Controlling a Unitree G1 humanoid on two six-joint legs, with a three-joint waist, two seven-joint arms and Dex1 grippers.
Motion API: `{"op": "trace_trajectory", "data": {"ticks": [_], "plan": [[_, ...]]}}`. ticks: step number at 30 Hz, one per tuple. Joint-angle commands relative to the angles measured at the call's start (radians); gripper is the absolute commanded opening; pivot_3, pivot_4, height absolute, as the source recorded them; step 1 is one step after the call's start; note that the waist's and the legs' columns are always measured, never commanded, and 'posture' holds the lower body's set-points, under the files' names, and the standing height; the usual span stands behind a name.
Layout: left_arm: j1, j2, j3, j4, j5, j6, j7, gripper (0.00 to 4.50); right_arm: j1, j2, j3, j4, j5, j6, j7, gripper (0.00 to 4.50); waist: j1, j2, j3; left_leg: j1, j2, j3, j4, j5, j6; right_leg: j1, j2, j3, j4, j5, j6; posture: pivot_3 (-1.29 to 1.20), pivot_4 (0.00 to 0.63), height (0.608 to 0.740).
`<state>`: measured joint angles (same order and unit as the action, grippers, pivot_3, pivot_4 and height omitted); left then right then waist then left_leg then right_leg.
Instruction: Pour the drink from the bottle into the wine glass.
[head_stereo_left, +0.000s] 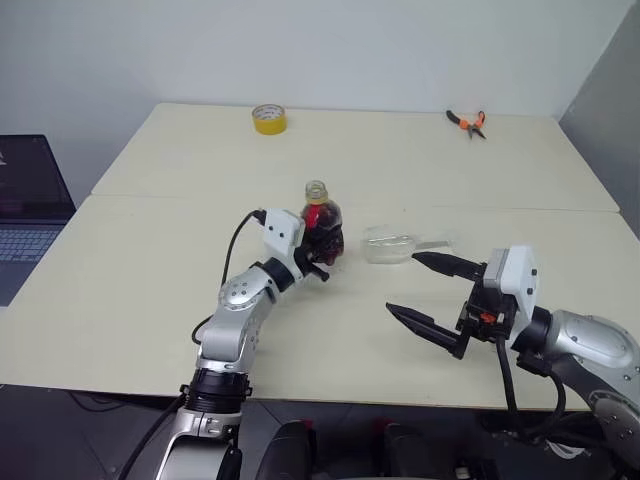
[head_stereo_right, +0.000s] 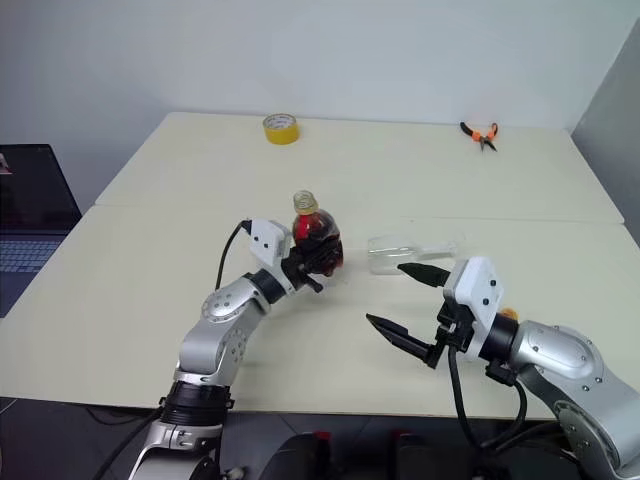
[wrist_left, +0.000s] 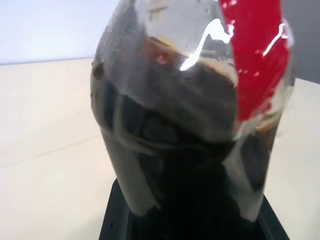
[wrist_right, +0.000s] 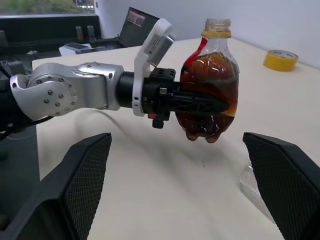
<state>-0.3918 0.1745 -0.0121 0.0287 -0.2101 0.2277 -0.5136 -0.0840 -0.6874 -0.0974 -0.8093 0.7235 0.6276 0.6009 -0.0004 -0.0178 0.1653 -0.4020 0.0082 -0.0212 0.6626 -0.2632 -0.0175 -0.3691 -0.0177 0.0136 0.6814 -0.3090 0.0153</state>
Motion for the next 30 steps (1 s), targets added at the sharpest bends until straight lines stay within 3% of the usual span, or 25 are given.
{"op": "trace_trajectory", "data": {"ticks": [1,17,30], "plan": [[-0.05,0.03,0.029,0.096,0.086,-0.145,0.085,0.75,-0.086,0.015,0.028,0.012,0.02,0.001,0.004,4.5,0.0,0.0,0.0,0.0,0.0,0.0,0.0,0.0,0.0,0.0,0.0,0.0,0.0,0.0,0.0,0.0,0.15,0.74],[-0.316,0.029,0.16,0.672,0.109,-0.441,0.303,0.75,-0.323,0.101,0.241,0.137,-0.118,-0.016,0.033,4.5,0.0,-0.003,0.001,-0.004,0.0,-0.001,0.001,0.0,0.0,-0.004,-0.001,-0.003,0.001,0.0,0.0,0.0,0.15,0.74],[-0.352,0.02,0.181,0.833,0.131,-0.539,0.453,0.74,-0.337,0.128,0.257,0.148,-0.165,-0.015,0.046,4.5,-0.001,-0.004,0.002,-0.005,0.0,-0.001,0.001,0.0,0.0,-0.005,-0.001,-0.003,0.001,0.0,0.0,0.0,0.15,0.74]]}}
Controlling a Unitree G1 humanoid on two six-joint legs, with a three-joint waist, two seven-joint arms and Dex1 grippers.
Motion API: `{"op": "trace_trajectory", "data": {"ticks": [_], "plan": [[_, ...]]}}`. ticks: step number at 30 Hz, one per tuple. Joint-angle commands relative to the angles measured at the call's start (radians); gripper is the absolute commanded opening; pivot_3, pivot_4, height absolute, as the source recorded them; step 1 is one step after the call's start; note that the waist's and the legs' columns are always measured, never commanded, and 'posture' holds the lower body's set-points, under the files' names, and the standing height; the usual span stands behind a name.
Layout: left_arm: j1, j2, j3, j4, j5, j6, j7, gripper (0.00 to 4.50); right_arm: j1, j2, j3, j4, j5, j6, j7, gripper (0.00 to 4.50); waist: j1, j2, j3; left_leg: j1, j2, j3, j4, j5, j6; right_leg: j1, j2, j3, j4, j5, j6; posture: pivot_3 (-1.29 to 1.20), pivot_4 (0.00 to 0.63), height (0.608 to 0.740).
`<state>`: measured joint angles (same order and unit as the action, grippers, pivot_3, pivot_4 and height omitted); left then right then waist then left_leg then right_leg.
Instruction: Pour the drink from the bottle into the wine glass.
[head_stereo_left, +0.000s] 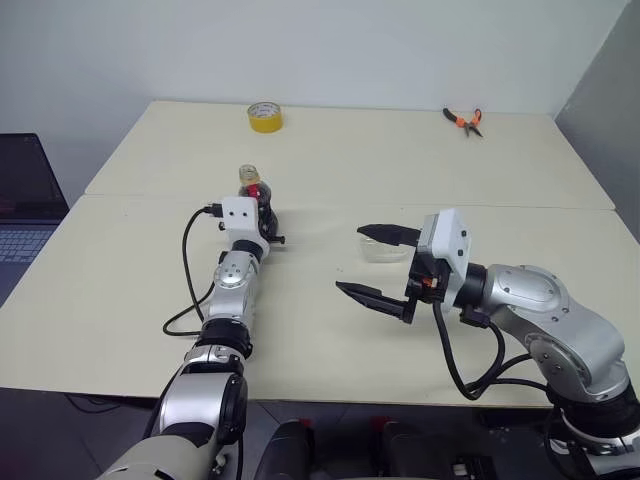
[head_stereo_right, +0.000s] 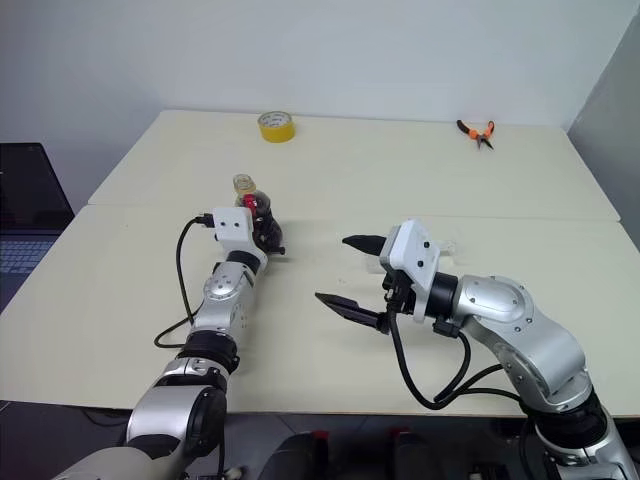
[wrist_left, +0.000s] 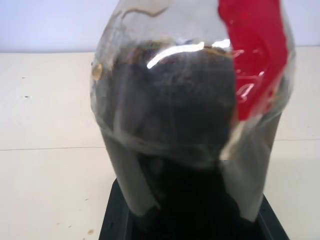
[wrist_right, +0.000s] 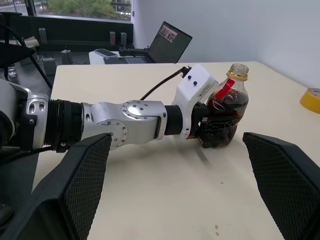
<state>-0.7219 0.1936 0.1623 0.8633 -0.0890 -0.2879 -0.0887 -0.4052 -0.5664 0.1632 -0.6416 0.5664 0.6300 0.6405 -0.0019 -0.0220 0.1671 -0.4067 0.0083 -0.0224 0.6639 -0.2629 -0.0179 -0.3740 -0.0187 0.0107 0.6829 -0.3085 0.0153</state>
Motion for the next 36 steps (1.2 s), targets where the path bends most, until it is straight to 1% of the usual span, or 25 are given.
{"op": "trace_trajectory", "data": {"ticks": [1,3,4,5,7,8,12,13,14,17,19,21,24,27,29,31,36], "plan": [[-0.02,0.0,0.005,0.004,0.011,-0.024,0.032,0.74,-0.015,0.007,-0.004,-0.021,-0.009,-0.017,0.007,4.5,0.0,0.0,0.0,0.0,0.0,0.0,0.0,0.0,0.0,0.0,0.0,0.0,0.0,0.0,0.0,0.0,0.15,0.74],[-0.017,-0.006,0.011,0.007,-0.003,-0.02,0.026,0.74,-0.014,0.009,-0.005,-0.024,-0.011,-0.015,0.006,4.5,0.0,0.0,0.0,0.0,0.0,0.0,0.0,0.0,0.0,0.0,0.0,0.0,0.0,0.0,0.0,0.0,0.15,0.74],[-0.015,-0.009,0.014,0.005,-0.011,-0.019,0.021,1.46,-0.013,0.009,-0.005,-0.025,-0.012,-0.015,0.006,4.5,0.0,0.0,0.0,0.0,0.0,0.0,0.0,0.0,0.0,0.0,0.0,0.0,0.0,0.0,0.0,0.0,0.15,0.74],[-0.012,-0.012,0.016,0.001,-0.016,-0.016,0.017,1.72,-0.013,0.01,-0.006,-0.026,-0.012,-0.014,0.005,4.5,0.0,0.0,0.0,0.0,0.0,0.0,0.0,0.0,0.0,0.0,0.0,0.0,0.0,0.0,0.0,0.0,0.15,0.74],[-0.002,-0.015,0.013,-0.016,-0.019,-0.015,0.009,2.37,-0.013,0.012,-0.006,-0.027,-0.014,-0.014,0.003,4.5,0.0,0.0,0.0,0.0,0.0,0.0,0.0,0.0,0.0,0.0,0.0,0.0,0.0,0.0,0.0,0.0,0.15,0.74],[0.018,-0.017,0.007,-0.05,-0.02,-0.011,-0.001,2.77,-0.009,0.012,-0.007,-0.032,-0.015,-0.013,0.0,4.5,0.0,0.0,0.0,0.0,0.0,0.0,0.0,0.0,0.0,0.0,0.0,0.0,0.0,0.0,0.0,0.0,0.15,0.74],[0.095,-0.026,-0.006,-0.18,-0.023,0.026,-0.021,4.07,0.015,0.007,-0.008,-0.054,-0.027,-0.014,-0.008,4.5,0.0,0.0,0.0,0.0,0.0,0.0,0.0,0.0,0.0,0.0,0.0,0.001,0.0,0.0,0.0,0.0,0.15,0.74],[0.133,-0.023,-0.016,-0.246,-0.017,0.046,-0.03,4.39,0.035,0.001,-0.011,-0.068,-0.034,-0.014,-0.013,4.5,0.0,0.0,0.0,0.0,0.0,0.0,0.0,0.0,-0.001,0.0,0.0,0.0,0.0,0.0,0.0,0.0,0.15,0.74],[0.171,-0.021,-0.023,-0.313,-0.015,0.067,-0.038,4.45,0.058,-0.007,-0.014,-0.082,-0.042,-0.015,-0.018,4.5,0.0,0.0,0.0,0.0,0.0,0.0,0.0,0.0,-0.001,0.0,0.0,0.0,0.0,0.0,0.0,0.0,0.15,0.74],[0.253,-0.014,-0.033,-0.46,-0.017,0.14,-0.049,4.45,0.11,-0.023,-0.027,-0.113,-0.062,-0.023,-0.027,4.5,0.001,0.0,0.0,0.0,0.0,0.0,0.0,0.001,-0.001,0.0,-0.001,0.0,0.0,0.0,0.0,0.0,0.15,0.74],[0.335,-0.001,-0.043,-0.592,-0.017,0.198,-0.065,4.45,0.17,-0.031,-0.051,-0.129,-0.095,-0.037,-0.055,4.5,0.0,-0.001,-0.001,0.001,0.0,0.0,0.0,0.0,-0.001,0.001,-0.001,0.0,0.0,0.0,0.0,0.0,0.15,0.74],[0.383,0.005,-0.048,-0.676,-0.017,0.244,-0.071,4.45,0.205,-0.034,-0.063,-0.139,-0.119,-0.049,-0.07,4.5,0.001,-0.001,-0.001,0.001,0.0,0.0,0.0,0.0,-0.001,0.001,-0.001,0.001,0.0,0.0,0.0,0.0,0.15,0.74],[0.5,0.022,-0.07,-0.851,-0.022,0.332,-0.102,4.45,0.291,-0.046,-0.1,-0.118,-0.263,-0.121,-0.155,4.5,0.001,0.0,-0.001,0.001,0.001,0.0,0.0,0.0,-0.001,0.002,-0.001,0.001,0.0,0.0,0.0,0.0,0.15,0.74],[0.592,0.064,-0.112,-0.978,-0.038,0.371,-0.194,4.45,0.345,-0.049,-0.123,-0.084,-0.386,-0.182,-0.223,4.5,0.001,-0.001,-0.001,0.002,0.0,0.001,0.0,0.0,-0.001,0.002,-0.001,0.001,0.0,0.0,0.0,0.0,0.15,0.74],[0.625,0.122,-0.153,-1.026,-0.054,0.388,-0.299,4.45,0.355,-0.081,-0.087,-0.052,-0.515,-0.229,-0.259,4.5,0.0,0.0,-0.001,0.003,0.0,0.001,-0.001,0.0,-0.001,0.002,0.0,0.001,0.0,0.0,0.0,0.0,0.15,0.74],[0.629,0.179,-0.166,-1.057,-0.104,0.413,-0.408,4.45,0.34,-0.139,-0.007,-0.003,-0.679,-0.234,-0.277,4.5,0.0,0.0,-0.001,0.005,0.0,0.002,-0.002,0.0,-0.001,0.003,0.0,0.002,0.001,0.0,0.0,0.0,0.15,0.74],[0.559,0.282,-0.172,-1.053,-0.17,0.443,-0.578,4.45,0.254,-0.156,0.113,0.145,-0.904,-0.266,-0.301,4.5,-0.001,0.0,-0.001,0.007,0.001,0.003,-0.002,0.0,-0.001,0.003,0.001,0.003,0.001,0.0,-0.001,0.0,0.15,0.74]]}}
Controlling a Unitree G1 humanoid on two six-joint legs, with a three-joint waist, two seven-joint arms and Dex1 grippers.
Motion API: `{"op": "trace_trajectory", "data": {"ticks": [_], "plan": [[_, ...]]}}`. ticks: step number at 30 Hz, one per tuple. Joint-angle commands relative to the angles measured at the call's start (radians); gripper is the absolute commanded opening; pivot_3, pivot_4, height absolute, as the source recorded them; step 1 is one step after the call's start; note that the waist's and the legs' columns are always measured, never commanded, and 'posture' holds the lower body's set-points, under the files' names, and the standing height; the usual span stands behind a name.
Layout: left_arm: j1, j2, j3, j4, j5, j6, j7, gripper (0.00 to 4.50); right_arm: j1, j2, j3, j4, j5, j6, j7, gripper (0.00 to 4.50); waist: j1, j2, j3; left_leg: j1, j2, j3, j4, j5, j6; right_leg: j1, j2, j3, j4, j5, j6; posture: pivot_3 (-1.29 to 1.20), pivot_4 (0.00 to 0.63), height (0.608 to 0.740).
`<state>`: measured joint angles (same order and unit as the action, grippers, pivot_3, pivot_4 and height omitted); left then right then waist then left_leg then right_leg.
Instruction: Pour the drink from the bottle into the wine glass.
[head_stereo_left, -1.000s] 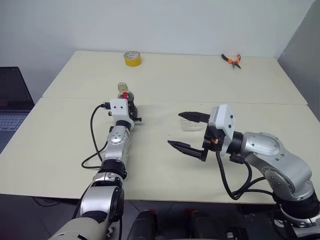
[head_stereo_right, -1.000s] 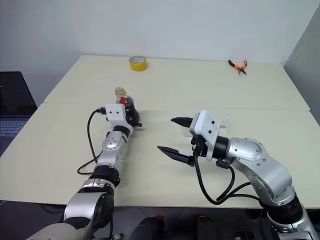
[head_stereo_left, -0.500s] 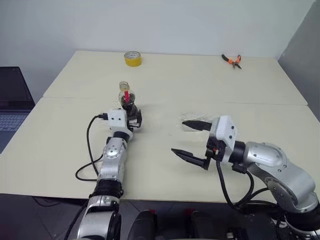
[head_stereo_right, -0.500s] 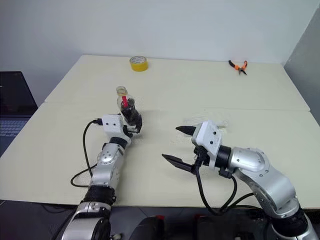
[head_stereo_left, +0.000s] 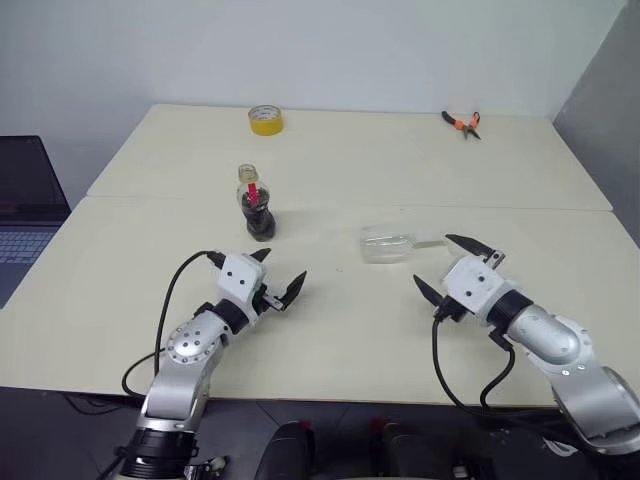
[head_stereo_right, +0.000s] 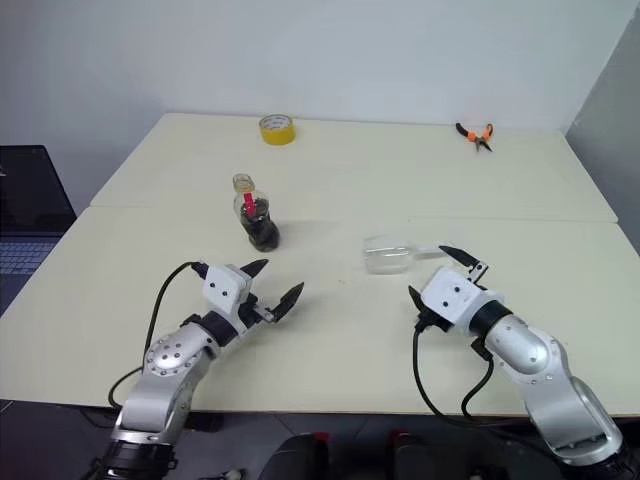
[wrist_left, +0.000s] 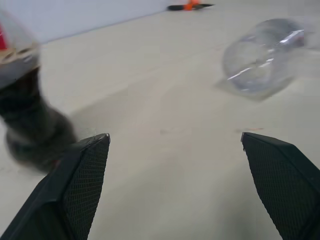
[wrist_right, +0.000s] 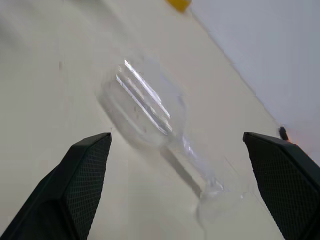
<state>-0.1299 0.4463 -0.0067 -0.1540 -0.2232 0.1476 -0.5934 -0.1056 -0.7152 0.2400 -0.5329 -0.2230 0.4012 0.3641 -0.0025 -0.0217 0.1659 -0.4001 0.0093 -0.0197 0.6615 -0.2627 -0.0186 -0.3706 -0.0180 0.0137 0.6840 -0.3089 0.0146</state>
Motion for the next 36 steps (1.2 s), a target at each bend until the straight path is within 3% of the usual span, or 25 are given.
{"op": "trace_trajectory", "data": {"ticks": [1,11,22,26,36], "plan": [[-0.048,0.044,-0.008,-0.027,-0.039,0.014,-0.097,4.45,-0.064,-0.005,0.054,0.067,-0.155,-0.04,-0.029,4.5,-0.001,0.0,0.0,0.0,0.0,0.0,0.0,0.0,0.0,0.0,0.0,0.0,0.0,0.0,0.0,0.0,0.15,0.74],[-0.209,0.136,-0.052,-0.004,-0.14,0.123,-0.363,4.45,-0.243,0.056,0.136,0.376,-0.42,-0.121,-0.096,4.5,-0.002,0.0,0.0,-0.001,0.0,0.002,0.0,0.0,0.0,-0.001,0.0,0.001,-0.001,0.0,0.0,0.0,0.15,0.74],[-0.27,0.088,-0.063,0.042,-0.124,0.124,-0.366,4.45,-0.37,0.172,0.171,0.663,-0.548,-0.174,-0.202,4.5,-0.007,0.0,0.0,-0.001,0.0,0.003,0.0,0.0,0.0,-0.002,0.0,0.002,0.0,0.0,0.0,0.0,0.15,0.74],[-0.269,0.083,-0.062,0.046,-0.121,0.124,-0.355,4.5,-0.378,0.205,0.174,0.717,-0.561,-0.181,-0.222,3.62,-0.008,0.0,0.0,-0.001,0.0,0.003,0.001,0.0,0.0,-0.002,0.0,0.002,0.001,0.0,0.0,0.0,0.15,0.74],[-0.25,0.083,-0.049,0.067,-0.121,0.111,-0.355,4.5,-0.367,0.206,0.133,0.73,-0.545,-0.181,-0.242,0.16,-0.016,0.0,0.0,-0.001,0.0,0.003,0.001,0.0,0.0,-0.002,0.0,0.002,0.002,0.0,0.0,0.0,0.15,0.74]]}}
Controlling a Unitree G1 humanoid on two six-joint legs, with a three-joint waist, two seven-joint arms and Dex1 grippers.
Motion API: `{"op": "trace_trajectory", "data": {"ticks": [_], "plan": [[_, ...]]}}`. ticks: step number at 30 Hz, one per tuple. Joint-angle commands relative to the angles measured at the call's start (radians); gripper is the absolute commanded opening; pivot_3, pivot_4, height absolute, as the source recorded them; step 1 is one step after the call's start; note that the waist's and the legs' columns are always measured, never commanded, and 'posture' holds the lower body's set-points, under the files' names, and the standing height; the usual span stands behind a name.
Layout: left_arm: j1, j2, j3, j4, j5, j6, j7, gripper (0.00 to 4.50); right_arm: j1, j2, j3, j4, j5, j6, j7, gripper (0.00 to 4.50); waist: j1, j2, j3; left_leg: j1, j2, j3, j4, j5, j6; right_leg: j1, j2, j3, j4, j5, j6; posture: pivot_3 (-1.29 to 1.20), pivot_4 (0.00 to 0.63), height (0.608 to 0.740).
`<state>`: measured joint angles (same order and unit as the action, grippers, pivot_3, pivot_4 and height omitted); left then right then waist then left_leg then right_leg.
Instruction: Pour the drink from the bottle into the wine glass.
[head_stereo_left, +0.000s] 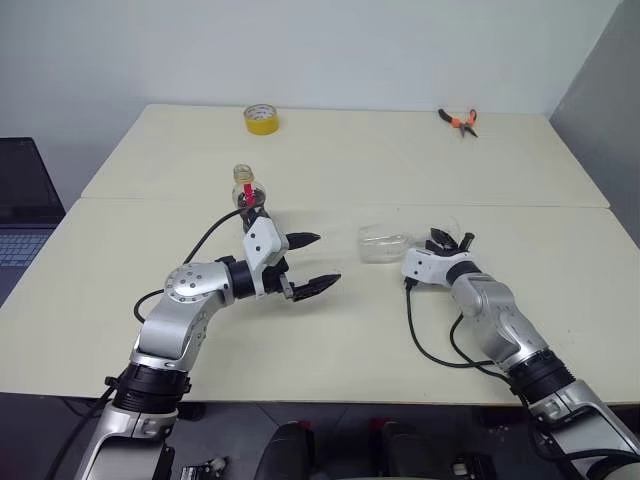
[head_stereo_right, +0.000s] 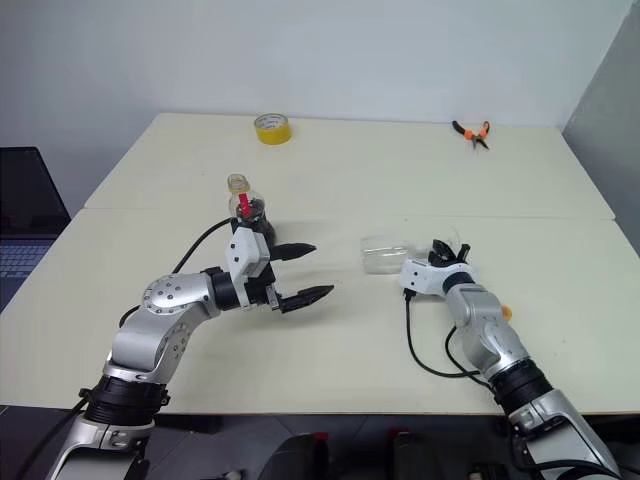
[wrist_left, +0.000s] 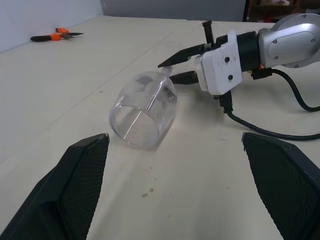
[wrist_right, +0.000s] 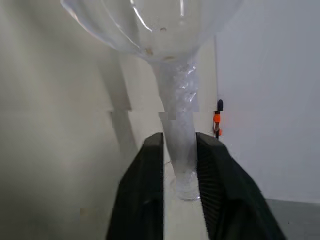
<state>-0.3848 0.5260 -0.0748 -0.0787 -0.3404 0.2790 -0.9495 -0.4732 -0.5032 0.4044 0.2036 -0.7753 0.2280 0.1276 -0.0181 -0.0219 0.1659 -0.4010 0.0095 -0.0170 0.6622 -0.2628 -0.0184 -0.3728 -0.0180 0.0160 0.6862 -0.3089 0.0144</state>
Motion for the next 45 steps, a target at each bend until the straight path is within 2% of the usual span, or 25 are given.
{"op": "trace_trajectory", "data": {"ticks": [1,6,10,13,14,17,22,28,36,44,45], "plan": [[0.008,0.004,0.019,-0.007,-0.002,-0.023,0.0,4.5,0.001,-0.007,-0.033,-0.007,0.008,-0.011,-0.006,0.13,0.0,0.0,0.0,0.0,0.0,0.0,0.0,0.0,0.0,0.0,0.0,0.0,0.0,0.0,0.0,0.0,0.15,0.74],[0.016,0.001,0.049,0.007,0.013,-0.036,0.054,4.5,-0.01,-0.015,-0.075,-0.071,0.015,-0.03,-0.024,0.13,-0.002,0.0,0.0,0.0,0.0,0.0,0.0,0.0,0.0,-0.001,0.0,0.0,0.001,0.0,0.0,0.0,0.15,0.74],[0.034,0.0,0.099,0.013,-0.02,-0.062,0.058,4.5,0.011,0.023,-0.132,-0.157,0.097,-0.048,-0.014,0.13,-0.006,0.0,0.0,0.0,0.0,0.0,0.0,0.0,0.0,-0.001,0.0,0.0,0.001,0.0,0.0,0.0,0.15,0.74],[0.054,0.028,0.137,-0.009,-0.067,-0.019,0.025,4.5,0.031,0.1,-0.183,-0.209,0.222,-0.058,0.008,0.13,-0.01,0.0,0.0,0.0,0.0,0.0,0.0,0.0,0.0,-0.001,0.0,0.0,0.002,0.0,0.0,0.0,0.15,0.74],[0.061,0.049,0.151,-0.029,-0.099,0.021,0.003,4.5,0.035,0.161,-0.211,-0.203,0.343,-0.102,0.043,0.13,-0.011,0.0,0.0,0.0,0.001,0.0,0.0,0.0,0.0,-0.001,0.0,0.0,0.002,0.0,-0.001,0.0,0.15,0.74],[0.075,0.089,0.183,-0.074,-0.162,0.086,-0.025,4.5,0.035,0.285,-0.249,-0.142,0.562,-0.207,0.114,0.13,-0.016,-0.001,0.001,0.0,0.002,-0.001,-0.001,0.0,0.0,-0.001,0.001,-0.001,0.002,-0.001,-0.001,0.0,0.15,0.74],[0.088,0.149,0.203,-0.138,-0.223,0.163,-0.055,4.5,0.013,0.42,-0.289,0.034,0.763,-0.329,0.211,0.13,-0.011,-0.001,0.001,0.0,0.001,-0.001,-0.001,0.0,0.0,-0.001,0.0,-0.001,0.003,-0.001,-0.002,0.0,0.15,0.74],[0.083,0.179,0.24,-0.174,-0.259,0.207,-0.037,4.5,-0.108,0.486,-0.314,0.328,0.827,-0.531,0.263,0.13,-0.014,0.0,0.002,0.001,0.0,-0.001,0.0,0.0,0.0,-0.001,0.0,-0.001,0.004,-0.001,-0.002,0.0,0.15,0.74],[0.085,0.174,0.236,-0.211,-0.268,0.224,-0.004,4.5,-0.242,0.475,-0.331,0.639,0.789,-0.687,0.268,0.13,-0.015,0.0,0.002,0.001,0.001,-0.001,-0.001,0.0,0.0,-0.001,0.0,-0.001,0.005,-0.002,-0.003,0.0,0.15,0.74],[0.093,0.169,0.225,-0.221,-0.264,0.225,0.008,4.5,-0.162,0.448,-0.317,0.626,0.786,-0.696,0.338,0.13,-0.014,0.0,0.002,0.002,0.001,-0.001,-0.001,0.0,0.0,-0.001,0.0,-0.001,0.005,-0.002,-0.003,0.0,0.15,0.74],[0.09,0.167,0.221,-0.217,-0.261,0.223,0.009,4.5,-0.153,0.447,-0.318,0.616,0.789,-0.688,0.343,0.48,-0.014,0.0,0.002,0.002,0.001,-0.001,-0.001,0.0,0.0,-0.001,0.0,-0.001,0.005,-0.002,-0.003,0.0,0.15,0.74]]}}
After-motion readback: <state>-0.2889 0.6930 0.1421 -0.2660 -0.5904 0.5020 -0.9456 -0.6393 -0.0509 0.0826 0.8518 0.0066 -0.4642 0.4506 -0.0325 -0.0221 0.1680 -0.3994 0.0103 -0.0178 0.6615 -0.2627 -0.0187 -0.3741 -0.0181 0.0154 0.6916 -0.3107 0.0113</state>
